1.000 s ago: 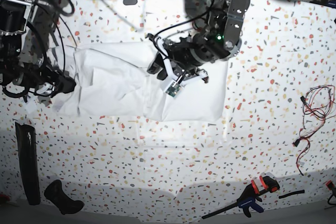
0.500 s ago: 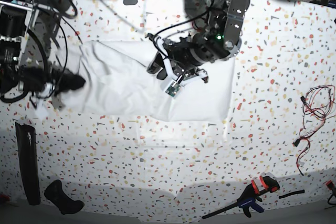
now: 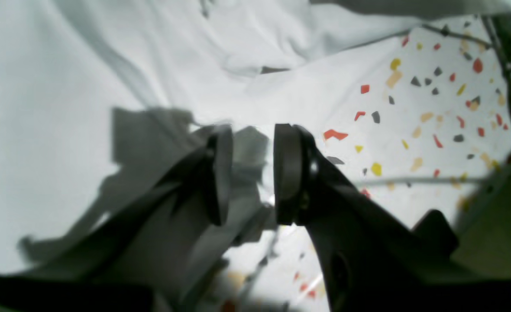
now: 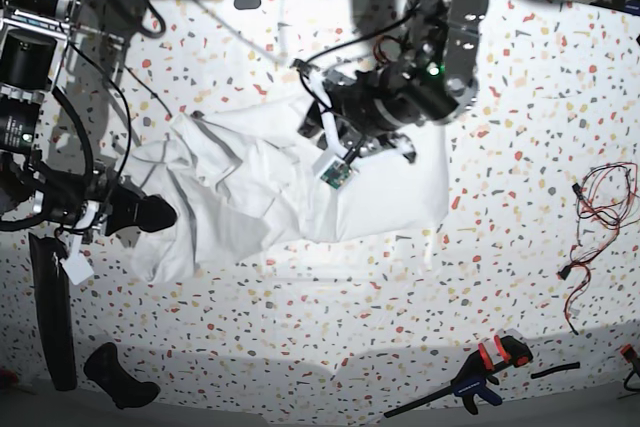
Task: Fold the T-shirt properly
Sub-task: 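Grasp the folded stack with the left gripper while the right gripper grasps the other end, then lift the shirt end with the right gripper and fold it over toward the left gripper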
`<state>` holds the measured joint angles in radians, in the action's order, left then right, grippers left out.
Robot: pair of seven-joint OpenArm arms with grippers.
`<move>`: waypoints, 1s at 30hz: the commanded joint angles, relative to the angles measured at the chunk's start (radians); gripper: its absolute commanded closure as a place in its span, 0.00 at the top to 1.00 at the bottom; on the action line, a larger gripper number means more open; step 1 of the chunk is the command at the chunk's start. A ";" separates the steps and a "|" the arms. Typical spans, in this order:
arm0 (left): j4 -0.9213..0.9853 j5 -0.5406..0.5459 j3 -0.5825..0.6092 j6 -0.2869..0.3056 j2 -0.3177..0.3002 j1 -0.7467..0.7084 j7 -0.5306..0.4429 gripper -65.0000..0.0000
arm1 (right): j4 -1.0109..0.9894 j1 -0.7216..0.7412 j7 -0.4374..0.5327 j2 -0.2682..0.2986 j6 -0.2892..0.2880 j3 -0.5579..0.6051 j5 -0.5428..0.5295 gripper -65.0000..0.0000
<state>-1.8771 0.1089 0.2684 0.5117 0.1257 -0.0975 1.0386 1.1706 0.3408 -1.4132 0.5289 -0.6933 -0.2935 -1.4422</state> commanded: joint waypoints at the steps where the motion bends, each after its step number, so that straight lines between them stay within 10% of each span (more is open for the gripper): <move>1: -0.059 0.013 0.002 -0.007 -0.004 0.011 -0.019 0.24 | 0.017 0.031 0.017 0.014 -0.005 -0.007 -0.041 0.00; 7: -0.125 -0.243 0.000 -0.150 -0.101 -0.056 -0.135 0.24 | 0.017 0.042 0.017 -0.042 -0.005 -0.007 -0.041 0.00; 14: -0.122 -0.357 0.000 -0.563 -0.266 -0.107 -0.243 0.24 | 0.017 0.045 0.017 -0.126 -0.005 -0.007 -0.041 0.00; 30: 0.175 -0.306 0.001 -0.521 -0.322 -0.102 -0.279 0.24 | 0.017 0.097 0.017 -0.353 -0.005 -0.002 -0.041 0.00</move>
<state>-1.6955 -0.1902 0.2703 -0.0051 -0.1959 -0.2066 0.7494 1.1717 0.4065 -1.4124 0.1719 -0.6937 -0.2962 -1.4433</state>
